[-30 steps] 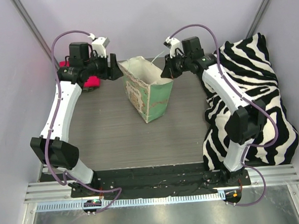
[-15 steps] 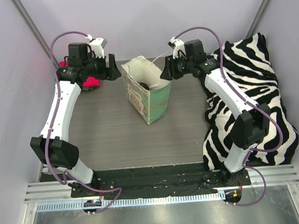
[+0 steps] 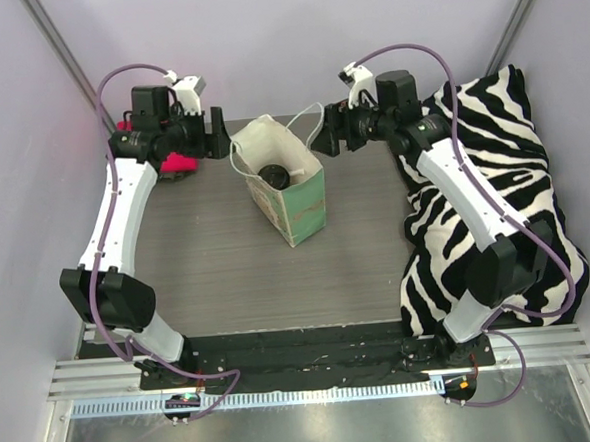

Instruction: Pack the takeout coffee

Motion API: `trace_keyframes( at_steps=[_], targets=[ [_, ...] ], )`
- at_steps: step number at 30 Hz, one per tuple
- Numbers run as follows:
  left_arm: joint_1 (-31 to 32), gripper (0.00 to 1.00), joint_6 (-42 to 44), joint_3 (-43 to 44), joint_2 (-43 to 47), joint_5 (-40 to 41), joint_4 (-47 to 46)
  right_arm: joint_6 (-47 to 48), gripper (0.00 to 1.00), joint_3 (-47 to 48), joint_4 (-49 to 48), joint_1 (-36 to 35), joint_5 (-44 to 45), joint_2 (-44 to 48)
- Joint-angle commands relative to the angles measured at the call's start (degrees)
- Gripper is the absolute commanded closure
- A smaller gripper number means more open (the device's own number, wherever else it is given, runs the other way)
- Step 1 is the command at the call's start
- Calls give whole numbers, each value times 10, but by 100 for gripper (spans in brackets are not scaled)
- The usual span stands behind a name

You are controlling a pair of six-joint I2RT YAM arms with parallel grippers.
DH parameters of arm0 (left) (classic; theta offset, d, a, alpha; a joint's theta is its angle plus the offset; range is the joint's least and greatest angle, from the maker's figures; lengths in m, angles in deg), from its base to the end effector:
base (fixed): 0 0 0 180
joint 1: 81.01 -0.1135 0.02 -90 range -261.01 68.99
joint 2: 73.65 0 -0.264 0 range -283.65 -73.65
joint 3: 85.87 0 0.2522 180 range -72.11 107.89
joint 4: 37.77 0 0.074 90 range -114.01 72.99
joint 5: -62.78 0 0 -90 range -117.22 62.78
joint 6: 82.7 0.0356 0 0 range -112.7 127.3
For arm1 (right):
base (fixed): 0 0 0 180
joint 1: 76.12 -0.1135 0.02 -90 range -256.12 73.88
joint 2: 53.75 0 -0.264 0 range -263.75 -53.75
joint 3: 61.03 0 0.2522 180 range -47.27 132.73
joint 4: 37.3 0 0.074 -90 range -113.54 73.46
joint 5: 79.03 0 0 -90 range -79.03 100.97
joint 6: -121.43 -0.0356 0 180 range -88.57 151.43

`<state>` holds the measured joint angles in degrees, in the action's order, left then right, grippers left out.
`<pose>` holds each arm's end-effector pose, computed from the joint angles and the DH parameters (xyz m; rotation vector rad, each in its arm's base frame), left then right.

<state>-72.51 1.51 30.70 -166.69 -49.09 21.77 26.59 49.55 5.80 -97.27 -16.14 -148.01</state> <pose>0.3460 -0.0651 0.4149 0.2675 2.1859 -0.5590 0.3448 0.1508 0.4000 -0.5906 1.9818 0.7636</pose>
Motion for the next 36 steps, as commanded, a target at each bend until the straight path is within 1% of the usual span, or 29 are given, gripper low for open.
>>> trace_keyframes(
  at_steps=[1, 3, 5, 10, 14, 16, 20, 21, 23, 24, 25, 26, 28, 29, 31, 32, 33, 34, 36],
  targets=[
    [-12, 17, -12, 37, -9, -6, 16, 11, 17, 44, -21, -1, -4, 49],
    [-16, 6, -18, 56, -15, -7, 22, 14, 14, 59, -17, -1, 10, 56],
    [-26, 0, -26, 65, -18, -12, 31, 15, 12, 74, -12, 1, 18, 60],
    [-59, 0, -38, 86, -19, -27, 41, 3, 10, 89, -4, 14, 40, 74],
    [-82, 0, -43, 93, -17, -35, 53, -10, 7, 77, 5, 25, 50, 88],
    [-121, 0, -45, 97, -17, -39, 69, -24, 7, 66, 6, 41, 56, 98],
    [-157, 0, -41, 101, -22, -52, 111, -35, 5, 17, 11, 79, 58, 117],
    [-166, 0, -35, 109, -27, -50, 141, -34, 5, 5, 11, 86, 61, 123],
    [-171, 0, -17, 112, -37, -27, 169, -29, 5, -40, 11, 111, 68, 141],
    [-172, 0, -6, 110, -41, -18, 200, -31, 5, -57, 12, 119, 67, 147],
    [-172, 0, 12, 107, -44, -5, 214, -36, 5, -88, 11, 140, 64, 154],
    [-172, 0, 21, 91, -50, 12, 227, -37, 5, -103, 11, 147, 59, 167],
    [-175, 0, 55, 61, -47, 5, 255, -29, 4, -152, 12, 158, 60, 186],
    [-175, 0, 55, 17, -34, 4, 250, -15, 4, -170, 12, 158, 64, 208],
    [-175, 0, 86, -35, -15, 2, 238, -5, 4, -218, 12, 160, 70, 228],
    [-175, 0, 90, -83, 6, 1, 227, -3, 4, -233, 14, 160, 72, 249],
    [-175, 0, 93, -107, 14, 3, 221, 0, 4, -247, 15, 159, 73, 258],
    [-175, 0, 102, -149, 23, 4, 216, 3, 5, -273, 18, 159, 74, 268],
    [-175, 0, 107, -187, 50, 5, 199, 12, 4, -306, 21, 160, 86, 296]
  ],
)
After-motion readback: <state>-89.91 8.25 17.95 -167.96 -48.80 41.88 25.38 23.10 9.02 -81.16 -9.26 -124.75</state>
